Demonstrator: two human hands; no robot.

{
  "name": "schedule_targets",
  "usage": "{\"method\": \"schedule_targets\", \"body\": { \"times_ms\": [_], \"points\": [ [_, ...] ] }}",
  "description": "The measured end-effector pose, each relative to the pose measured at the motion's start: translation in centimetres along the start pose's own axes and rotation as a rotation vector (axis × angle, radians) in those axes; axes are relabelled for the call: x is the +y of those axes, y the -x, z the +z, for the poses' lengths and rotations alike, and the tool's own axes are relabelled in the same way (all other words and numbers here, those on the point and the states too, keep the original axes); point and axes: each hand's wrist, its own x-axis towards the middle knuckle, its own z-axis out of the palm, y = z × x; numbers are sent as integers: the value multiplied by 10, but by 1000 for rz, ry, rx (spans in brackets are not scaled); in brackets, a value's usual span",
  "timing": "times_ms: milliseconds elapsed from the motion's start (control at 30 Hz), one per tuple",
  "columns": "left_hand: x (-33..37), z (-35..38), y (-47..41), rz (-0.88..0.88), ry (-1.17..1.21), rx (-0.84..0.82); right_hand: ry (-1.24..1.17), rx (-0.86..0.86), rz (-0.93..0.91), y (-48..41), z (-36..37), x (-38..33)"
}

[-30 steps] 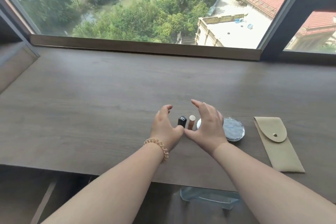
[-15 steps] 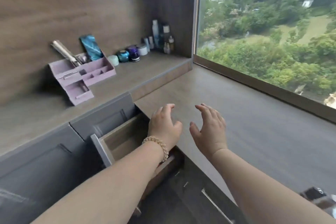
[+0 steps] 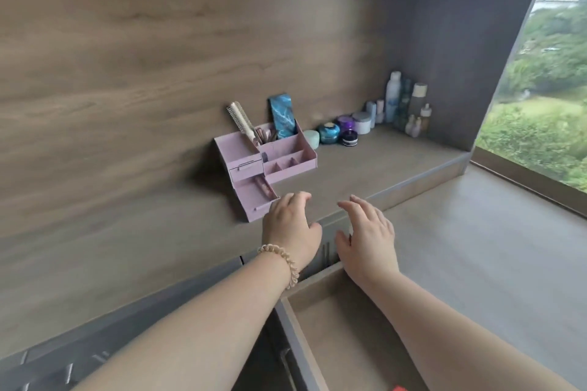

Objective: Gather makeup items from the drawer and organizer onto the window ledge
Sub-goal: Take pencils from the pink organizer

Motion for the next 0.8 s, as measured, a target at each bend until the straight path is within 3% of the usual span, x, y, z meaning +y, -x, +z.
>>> {"method": "schedule_targets", "body": {
  "times_ms": [133,333,433,600,800],
  "points": [
    [-41,-8,-43,-38,-48,59,41,-87,-84,-31,34,-21],
    [-79,-9,-102,-56,-165,160,38,-86,-167,-107,68,-25],
    [-95,-11,-128,-49,-262,150,18,-72,-225,-151,88,-23],
    [-130,-4,-178,-200,-354,68,20,-138,-295,-230,136,-18],
    [-155,33,-209,-169,-439,110,111,-171,-243,-313,187,-23]
  ]
}}
